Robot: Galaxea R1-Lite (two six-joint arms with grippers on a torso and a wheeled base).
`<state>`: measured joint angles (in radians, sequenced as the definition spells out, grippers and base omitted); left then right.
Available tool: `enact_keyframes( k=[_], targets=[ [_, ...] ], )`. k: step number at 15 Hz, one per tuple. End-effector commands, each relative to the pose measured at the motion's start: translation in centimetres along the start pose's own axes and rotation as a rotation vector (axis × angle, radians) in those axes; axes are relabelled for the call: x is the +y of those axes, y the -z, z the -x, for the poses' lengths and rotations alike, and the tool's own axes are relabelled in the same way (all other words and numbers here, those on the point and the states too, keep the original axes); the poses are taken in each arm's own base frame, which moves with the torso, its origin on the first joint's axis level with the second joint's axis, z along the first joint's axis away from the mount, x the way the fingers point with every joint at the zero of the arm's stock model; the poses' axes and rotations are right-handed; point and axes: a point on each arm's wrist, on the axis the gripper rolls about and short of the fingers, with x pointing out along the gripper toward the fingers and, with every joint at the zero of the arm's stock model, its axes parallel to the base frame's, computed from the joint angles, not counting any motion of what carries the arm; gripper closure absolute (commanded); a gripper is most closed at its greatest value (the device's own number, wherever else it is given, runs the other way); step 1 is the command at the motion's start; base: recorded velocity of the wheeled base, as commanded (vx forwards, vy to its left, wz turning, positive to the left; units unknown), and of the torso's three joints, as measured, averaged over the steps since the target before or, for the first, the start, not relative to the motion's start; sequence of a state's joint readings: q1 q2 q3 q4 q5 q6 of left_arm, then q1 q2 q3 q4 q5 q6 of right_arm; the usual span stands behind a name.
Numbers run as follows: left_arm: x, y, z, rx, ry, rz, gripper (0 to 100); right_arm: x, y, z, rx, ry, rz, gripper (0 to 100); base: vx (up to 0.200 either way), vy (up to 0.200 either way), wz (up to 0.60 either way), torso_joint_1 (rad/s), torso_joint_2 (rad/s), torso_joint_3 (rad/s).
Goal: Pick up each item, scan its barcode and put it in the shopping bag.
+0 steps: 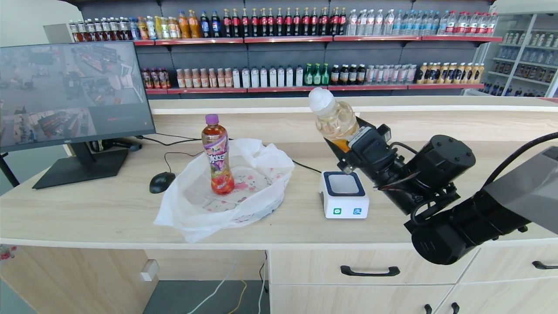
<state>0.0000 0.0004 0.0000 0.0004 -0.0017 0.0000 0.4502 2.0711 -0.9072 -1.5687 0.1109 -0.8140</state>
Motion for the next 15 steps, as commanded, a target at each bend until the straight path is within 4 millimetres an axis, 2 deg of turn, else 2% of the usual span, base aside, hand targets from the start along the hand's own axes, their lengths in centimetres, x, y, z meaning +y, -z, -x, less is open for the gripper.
enact_keyframes(
  k=[1,3,7,8,9,11,13,15],
  targets=[
    [0.0,0.0,0.0,0.001,0.000,0.000,0,0.1,-0.2,0.1,-0.003,-0.006,0.001,100,0.000,0.000,0.00,0.000,0.00,0.000],
    [0.0,0.0,0.0,-0.001,0.000,0.000,0,-0.1,-0.4,-0.2,-0.112,-0.081,0.026,100,0.000,0.000,0.00,0.000,0.00,0.000],
    [0.0,0.0,0.0,-0.001,0.000,0.000,0,-0.6,1.6,-0.4,-0.162,-0.127,0.164,100,0.000,0.000,0.00,0.000,0.00,0.000],
    [0.0,0.0,0.0,0.001,0.000,0.000,0,-0.5,1.8,-0.3,-0.166,-0.138,0.185,100,0.000,0.000,0.00,0.000,0.00,0.000],
    [0.0,0.0,0.0,-0.001,0.000,0.000,0,-0.4,2.5,1.0,-0.150,-0.184,0.246,100,0.000,0.000,0.00,0.000,0.00,0.000],
    [0.0,0.0,0.0,-0.001,0.000,0.000,0,-1.5,3.7,1.4,-0.119,-0.171,0.262,100,0.000,0.000,0.00,0.000,0.00,0.000],
    [0.0,0.0,0.0,-0.001,0.000,0.000,0,0.2,4.0,1.5,-0.158,-0.246,0.258,100,0.000,0.000,0.00,0.000,0.00,0.000],
    [0.0,0.0,0.0,-0.001,0.000,0.000,0,1.1,2.8,0.9,-0.216,-0.260,0.256,100,0.000,0.000,0.00,0.000,0.00,0.000]
  ],
)
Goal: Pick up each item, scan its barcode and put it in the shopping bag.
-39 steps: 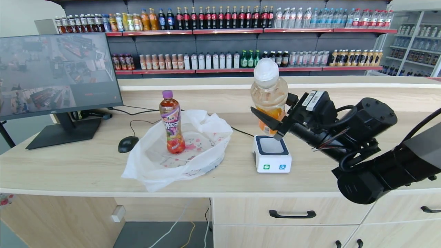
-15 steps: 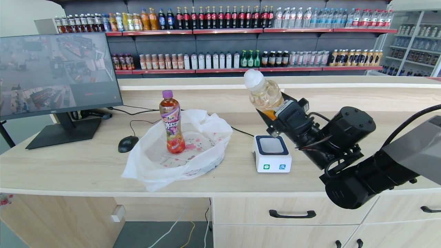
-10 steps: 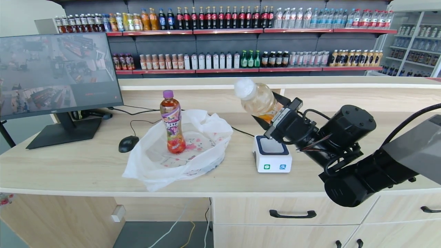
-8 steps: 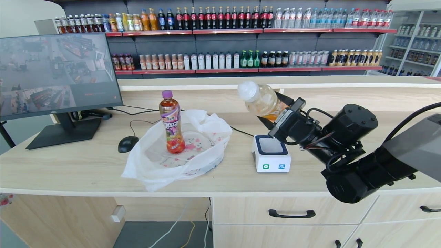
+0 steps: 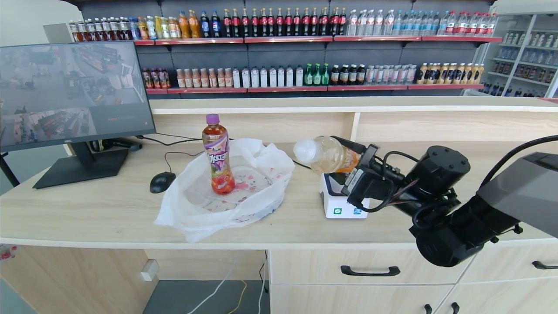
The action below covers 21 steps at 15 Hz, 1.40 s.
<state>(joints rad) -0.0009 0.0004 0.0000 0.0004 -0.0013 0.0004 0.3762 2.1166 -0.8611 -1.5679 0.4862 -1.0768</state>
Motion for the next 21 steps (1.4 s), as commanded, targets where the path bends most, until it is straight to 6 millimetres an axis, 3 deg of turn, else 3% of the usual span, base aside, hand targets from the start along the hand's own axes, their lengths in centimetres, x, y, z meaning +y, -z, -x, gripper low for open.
enact_keyframes(
  k=[1,6,21],
  targets=[
    [0.0,0.0,0.0,-0.001,-0.001,0.000,0,0.5,-0.7,-1.0,-0.054,-0.008,-0.001,100,0.000,0.000,0.00,0.000,0.00,0.000],
    [0.0,0.0,0.0,-0.001,-0.001,0.000,0,1.6,-0.6,-0.6,-0.066,-0.054,-0.008,100,0.000,0.000,0.00,0.000,0.00,0.000],
    [0.0,0.0,0.0,-0.001,-0.001,0.000,0,2.1,-0.7,-0.5,-0.067,-0.072,-0.017,100,0.000,0.000,0.00,0.000,0.00,0.000]
  ],
)
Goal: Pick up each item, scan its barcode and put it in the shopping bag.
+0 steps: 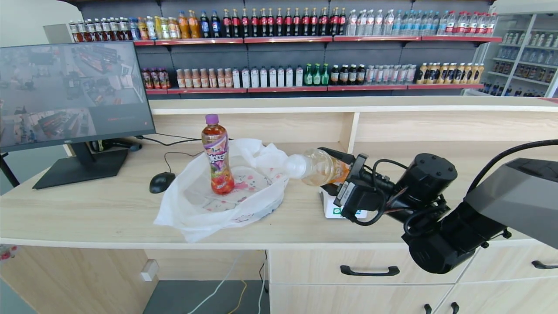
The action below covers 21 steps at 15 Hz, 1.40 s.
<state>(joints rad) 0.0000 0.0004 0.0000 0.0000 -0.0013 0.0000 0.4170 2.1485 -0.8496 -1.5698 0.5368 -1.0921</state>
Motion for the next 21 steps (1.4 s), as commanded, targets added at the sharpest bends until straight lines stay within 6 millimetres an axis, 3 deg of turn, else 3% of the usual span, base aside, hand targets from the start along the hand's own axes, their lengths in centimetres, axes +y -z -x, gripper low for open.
enact_keyframes(
  k=[1,15,21],
  targets=[
    [0.0,0.0,0.0,0.000,0.000,0.000,0,0.1,0.0,0.0,-0.002,-0.003,-0.002,100,0.000,0.000,0.00,0.000,0.00,0.000],
    [0.0,0.0,0.0,0.000,0.000,0.000,0,0.5,-0.1,0.2,0.003,-0.016,-0.014,100,0.000,0.000,0.00,0.000,0.00,0.000],
    [0.0,0.0,0.0,0.000,0.000,0.000,0,-0.6,-1.3,1.4,0.022,-0.002,-0.038,100,0.000,0.000,0.00,0.000,0.00,0.000]
  ],
)
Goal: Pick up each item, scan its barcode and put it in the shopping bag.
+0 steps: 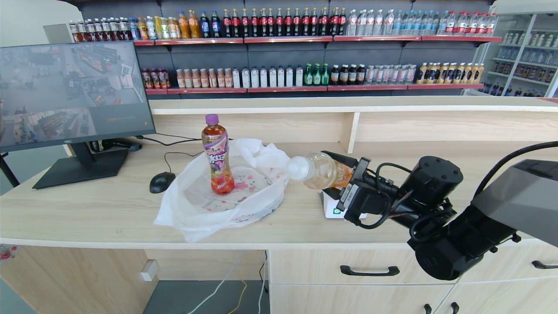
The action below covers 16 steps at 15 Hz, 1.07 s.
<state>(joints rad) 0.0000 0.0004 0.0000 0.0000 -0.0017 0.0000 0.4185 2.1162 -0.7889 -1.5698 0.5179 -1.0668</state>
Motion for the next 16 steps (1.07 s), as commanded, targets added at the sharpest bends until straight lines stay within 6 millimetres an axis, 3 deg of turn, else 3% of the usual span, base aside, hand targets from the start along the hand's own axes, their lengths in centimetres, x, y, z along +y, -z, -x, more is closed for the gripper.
enact_keyframes(
  k=[1,6,11,16],
  targets=[
    [0.0,0.0,0.0,0.000,0.000,0.000,0,-0.7,-0.9,0.7,0.005,0.011,-0.006,100,0.000,0.000,0.00,0.000,0.00,0.000],
    [0.0,0.0,0.0,0.001,0.000,0.000,0,-2.0,-3.1,3.5,0.075,0.043,-0.109,100,0.000,0.000,0.00,0.000,0.00,0.000],
    [0.0,0.0,0.0,0.001,0.000,-0.002,0,-5.0,-6.1,6.3,0.166,0.220,-0.298,100,0.000,0.000,0.00,0.000,0.00,0.000],
    [0.0,0.0,0.0,0.000,0.000,0.000,0,-5.2,-7.8,9.5,0.275,0.344,-0.488,100,0.000,0.000,0.00,0.000,0.00,0.000]
  ],
)
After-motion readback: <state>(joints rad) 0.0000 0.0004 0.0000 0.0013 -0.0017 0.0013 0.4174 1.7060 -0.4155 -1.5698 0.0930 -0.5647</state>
